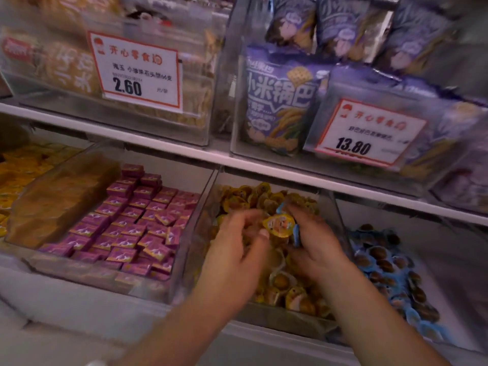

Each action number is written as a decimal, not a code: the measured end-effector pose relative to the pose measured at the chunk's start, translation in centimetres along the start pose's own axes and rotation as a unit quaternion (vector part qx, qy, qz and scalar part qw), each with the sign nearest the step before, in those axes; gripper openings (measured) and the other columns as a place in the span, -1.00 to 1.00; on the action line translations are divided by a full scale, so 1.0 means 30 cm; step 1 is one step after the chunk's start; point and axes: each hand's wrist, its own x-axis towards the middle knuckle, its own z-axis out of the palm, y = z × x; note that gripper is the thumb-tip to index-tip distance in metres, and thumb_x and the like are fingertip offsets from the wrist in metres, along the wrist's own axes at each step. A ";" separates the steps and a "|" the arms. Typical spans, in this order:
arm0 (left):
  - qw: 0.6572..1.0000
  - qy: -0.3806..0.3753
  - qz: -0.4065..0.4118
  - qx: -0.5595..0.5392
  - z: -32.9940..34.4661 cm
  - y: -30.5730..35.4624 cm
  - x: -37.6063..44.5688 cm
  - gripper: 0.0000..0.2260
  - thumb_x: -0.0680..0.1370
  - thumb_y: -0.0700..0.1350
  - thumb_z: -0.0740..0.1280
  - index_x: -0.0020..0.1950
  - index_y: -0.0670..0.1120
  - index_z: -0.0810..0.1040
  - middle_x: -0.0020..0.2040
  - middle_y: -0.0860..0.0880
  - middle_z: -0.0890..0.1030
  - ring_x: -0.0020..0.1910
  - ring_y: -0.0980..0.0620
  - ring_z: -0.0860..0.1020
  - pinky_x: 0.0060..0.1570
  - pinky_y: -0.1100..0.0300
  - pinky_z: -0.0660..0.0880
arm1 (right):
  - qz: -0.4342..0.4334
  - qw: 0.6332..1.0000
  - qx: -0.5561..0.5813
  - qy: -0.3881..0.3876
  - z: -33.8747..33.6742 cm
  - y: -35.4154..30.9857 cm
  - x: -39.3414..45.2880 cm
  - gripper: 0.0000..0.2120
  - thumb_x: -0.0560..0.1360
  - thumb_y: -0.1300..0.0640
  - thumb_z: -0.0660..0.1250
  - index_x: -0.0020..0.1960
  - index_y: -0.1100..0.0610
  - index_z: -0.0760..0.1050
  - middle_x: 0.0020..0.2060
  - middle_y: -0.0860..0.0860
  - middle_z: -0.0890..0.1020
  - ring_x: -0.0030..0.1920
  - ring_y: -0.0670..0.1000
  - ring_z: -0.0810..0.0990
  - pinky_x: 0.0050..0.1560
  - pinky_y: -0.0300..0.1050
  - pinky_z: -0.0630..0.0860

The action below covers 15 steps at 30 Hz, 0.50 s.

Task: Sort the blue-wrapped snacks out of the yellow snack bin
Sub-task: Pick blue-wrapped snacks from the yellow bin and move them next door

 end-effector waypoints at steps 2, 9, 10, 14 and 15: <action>0.967 -0.020 -0.189 -0.170 0.056 0.017 0.027 -0.85 0.57 0.05 0.34 0.13 0.14 0.52 0.08 0.00 0.64 -0.05 0.09 0.66 0.08 0.01 0.61 | 0.010 0.999 0.016 0.032 -0.004 -0.001 -0.002 -0.70 0.57 0.08 0.32 0.14 0.30 0.60 0.01 0.30 0.65 -0.06 0.25 0.66 0.10 0.17 0.59; 0.829 -0.051 -0.382 -0.405 0.112 0.005 0.073 -0.70 0.62 0.06 0.27 0.19 -0.08 0.64 -0.01 -0.14 0.70 -0.17 -0.07 0.62 -0.21 0.08 0.55 | 0.022 0.998 0.062 0.023 -0.016 0.061 -0.013 -0.70 0.54 0.04 0.31 -0.18 0.19 0.71 -0.13 0.20 0.73 -0.23 0.15 0.71 -0.26 -0.06 0.60; 0.830 -0.045 -0.382 -0.403 0.109 0.006 0.077 -0.72 0.62 0.03 0.27 0.17 -0.11 0.63 -0.09 -0.15 0.69 -0.28 -0.03 0.58 -0.33 0.15 0.49 | 0.025 0.998 0.061 0.013 -0.019 0.061 -0.020 -0.74 0.55 0.06 0.30 -0.11 0.19 0.70 -0.08 0.22 0.72 -0.17 0.17 0.70 -0.25 -0.06 0.59; 0.861 -0.042 -0.371 -0.345 0.084 -0.007 0.087 -0.76 0.62 -0.04 0.28 0.12 -0.16 0.64 -0.17 -0.19 0.65 -0.38 -0.01 0.54 -0.46 0.21 0.49 | 0.034 0.999 0.038 -0.016 -0.051 0.052 -0.037 -0.75 0.56 0.14 0.28 0.11 0.24 0.63 0.09 0.26 0.68 0.05 0.24 0.63 -0.02 0.04 0.51; 0.863 -0.054 -0.368 -0.343 0.077 -0.012 0.086 -0.75 0.62 -0.03 0.29 0.11 -0.15 0.66 -0.13 -0.21 0.65 -0.33 -0.04 0.57 -0.39 0.14 0.56 | 0.040 0.998 0.032 -0.026 -0.059 0.054 -0.040 -0.72 0.56 0.14 0.27 0.16 0.26 0.62 0.11 0.25 0.67 0.10 0.25 0.63 0.07 0.09 0.50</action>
